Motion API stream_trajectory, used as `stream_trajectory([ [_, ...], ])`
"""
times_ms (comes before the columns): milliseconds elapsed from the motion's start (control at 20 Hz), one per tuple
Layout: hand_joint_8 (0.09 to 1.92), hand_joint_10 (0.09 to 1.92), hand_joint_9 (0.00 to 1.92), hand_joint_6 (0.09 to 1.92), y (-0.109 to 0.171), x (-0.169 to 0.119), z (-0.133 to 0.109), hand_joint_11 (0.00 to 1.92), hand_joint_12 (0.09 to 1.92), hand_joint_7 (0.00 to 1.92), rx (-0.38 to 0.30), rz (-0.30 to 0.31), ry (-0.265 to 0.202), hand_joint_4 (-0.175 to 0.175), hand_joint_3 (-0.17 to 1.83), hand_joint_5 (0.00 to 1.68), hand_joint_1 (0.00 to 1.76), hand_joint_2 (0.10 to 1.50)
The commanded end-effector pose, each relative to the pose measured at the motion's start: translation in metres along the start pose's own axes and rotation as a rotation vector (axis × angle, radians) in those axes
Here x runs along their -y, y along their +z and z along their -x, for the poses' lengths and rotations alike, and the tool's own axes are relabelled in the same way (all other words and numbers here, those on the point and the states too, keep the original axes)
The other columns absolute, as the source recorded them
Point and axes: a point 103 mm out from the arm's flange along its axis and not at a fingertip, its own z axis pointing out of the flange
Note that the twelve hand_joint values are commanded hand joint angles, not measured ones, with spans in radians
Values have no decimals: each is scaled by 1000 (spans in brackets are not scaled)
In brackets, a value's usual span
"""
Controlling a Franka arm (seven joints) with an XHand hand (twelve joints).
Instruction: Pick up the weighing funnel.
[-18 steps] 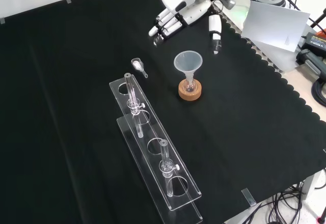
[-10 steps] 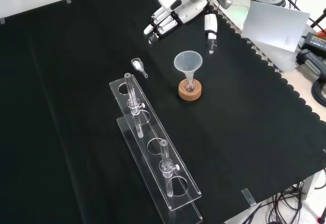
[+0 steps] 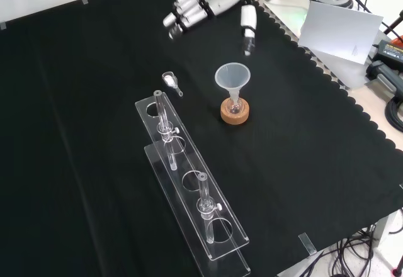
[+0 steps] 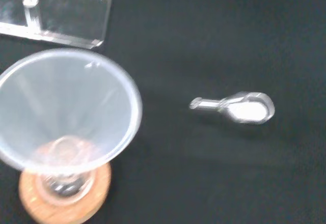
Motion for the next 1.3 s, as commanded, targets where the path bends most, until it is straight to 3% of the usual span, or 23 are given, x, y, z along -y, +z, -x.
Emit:
stream_trajectory([
  [50,87,87,0,87,-20,-14,38,0,1082,14,58,-2,44,-20,-8,0,187,616],
  [500,87,87,38,87,-13,-25,56,0,1144,60,43,-29,107,-20,11,0,283,664],
  [650,87,87,49,87,-8,-27,59,0,1160,74,29,-28,98,-20,13,0,291,672],
  [900,95,121,47,87,7,-30,74,0,1204,87,23,-6,-2,-20,12,0,291,687],
  [1050,204,296,6,87,16,-32,91,0,1246,61,25,15,-78,-20,7,0,284,698],
  [1300,401,372,0,87,34,-35,102,0,1275,1,35,29,-192,-21,7,0,284,713],
])
